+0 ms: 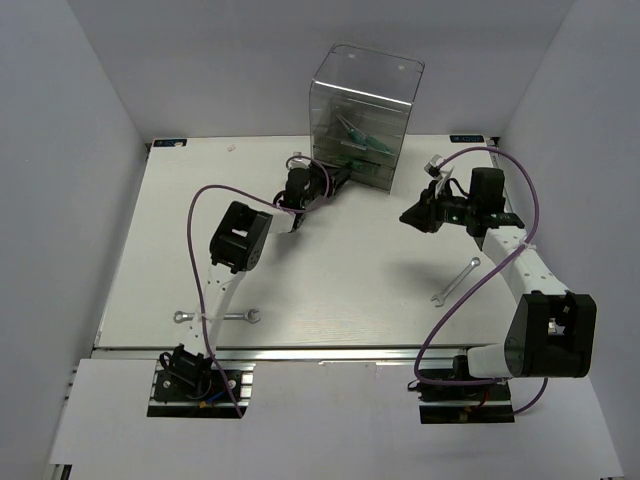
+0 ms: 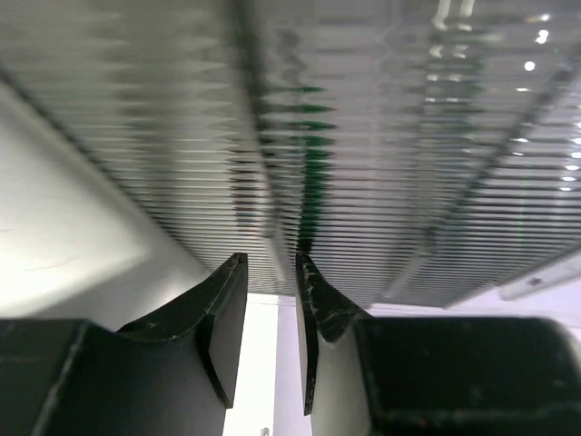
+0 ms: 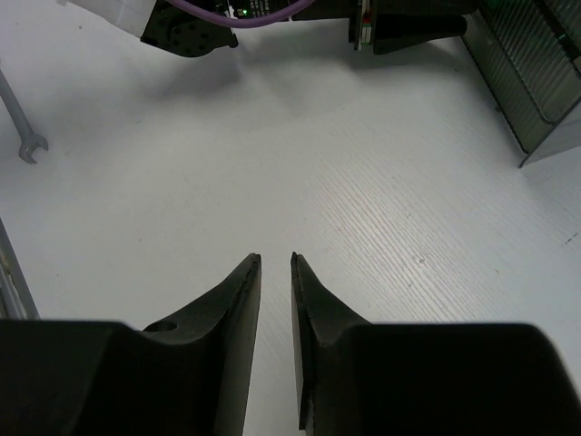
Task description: Sort the tools into containers
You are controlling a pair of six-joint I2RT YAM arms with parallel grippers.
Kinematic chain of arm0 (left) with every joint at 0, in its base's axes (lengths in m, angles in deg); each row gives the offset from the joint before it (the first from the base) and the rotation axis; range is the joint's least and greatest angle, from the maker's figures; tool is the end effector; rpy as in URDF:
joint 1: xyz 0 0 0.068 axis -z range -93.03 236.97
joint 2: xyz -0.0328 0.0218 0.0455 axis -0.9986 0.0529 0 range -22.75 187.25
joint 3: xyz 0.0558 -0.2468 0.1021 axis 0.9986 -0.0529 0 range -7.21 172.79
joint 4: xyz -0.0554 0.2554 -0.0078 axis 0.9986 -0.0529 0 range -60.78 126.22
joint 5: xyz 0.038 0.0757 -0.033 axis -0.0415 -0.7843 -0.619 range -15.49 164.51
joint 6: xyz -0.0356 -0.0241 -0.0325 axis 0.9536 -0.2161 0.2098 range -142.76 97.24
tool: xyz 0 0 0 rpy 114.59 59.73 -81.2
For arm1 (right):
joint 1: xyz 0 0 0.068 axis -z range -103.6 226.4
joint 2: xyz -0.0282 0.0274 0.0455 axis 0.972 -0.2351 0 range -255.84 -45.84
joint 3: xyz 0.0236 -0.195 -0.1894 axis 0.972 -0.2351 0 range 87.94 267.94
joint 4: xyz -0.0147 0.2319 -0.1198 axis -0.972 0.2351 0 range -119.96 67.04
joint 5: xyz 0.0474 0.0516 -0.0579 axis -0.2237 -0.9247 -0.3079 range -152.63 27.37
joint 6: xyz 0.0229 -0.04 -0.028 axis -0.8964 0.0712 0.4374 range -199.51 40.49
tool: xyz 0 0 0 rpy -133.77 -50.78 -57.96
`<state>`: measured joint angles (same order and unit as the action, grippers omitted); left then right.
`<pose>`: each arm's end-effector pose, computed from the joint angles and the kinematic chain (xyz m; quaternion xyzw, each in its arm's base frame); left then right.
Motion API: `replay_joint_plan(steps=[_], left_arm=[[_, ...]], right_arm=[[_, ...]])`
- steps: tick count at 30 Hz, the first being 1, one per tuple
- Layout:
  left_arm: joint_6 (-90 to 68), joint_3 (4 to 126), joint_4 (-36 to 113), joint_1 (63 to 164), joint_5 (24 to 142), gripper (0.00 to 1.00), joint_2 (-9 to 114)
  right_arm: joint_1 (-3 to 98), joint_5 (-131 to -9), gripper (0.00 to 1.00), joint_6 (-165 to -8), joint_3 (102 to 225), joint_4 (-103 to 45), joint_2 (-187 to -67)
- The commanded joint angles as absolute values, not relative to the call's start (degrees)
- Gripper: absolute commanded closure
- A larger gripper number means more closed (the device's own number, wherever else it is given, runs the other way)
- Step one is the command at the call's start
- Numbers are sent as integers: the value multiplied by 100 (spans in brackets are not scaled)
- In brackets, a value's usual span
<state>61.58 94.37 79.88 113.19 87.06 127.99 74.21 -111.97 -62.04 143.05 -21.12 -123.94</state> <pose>0.5027 -0.2562 0.0861 -0.2932 0.6788 -0.5955 0.3141 0.2959 0.0383 0.2801 -0.3355 0.7479 0.3028 0.4863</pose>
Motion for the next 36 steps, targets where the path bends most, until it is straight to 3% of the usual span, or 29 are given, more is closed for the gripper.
replay_joint_plan(steps=[1, 11, 20, 24, 36], left_arm=[[6162, 9597, 7955, 11334, 8567, 63, 12790], [6144, 9799, 8034, 11334, 8224, 69, 12895], [6162, 9791, 8095, 11334, 8171, 91, 12860], [6162, 8889, 8543, 11334, 8163, 97, 12527], [6100, 6294, 9721, 11334, 8339, 100, 11016]], right_arm=[[7482, -11185, 74, -6079, 14323, -2187, -12309], [7491, -11185, 74, -6035, 14323, -2126, -12344], [7491, -11176, 73, -6018, 14252, -2117, -12353], [7499, -11132, 73, -5904, 14217, -2003, -12353], [7499, -10957, 69, -5447, 14156, -1485, -12309]])
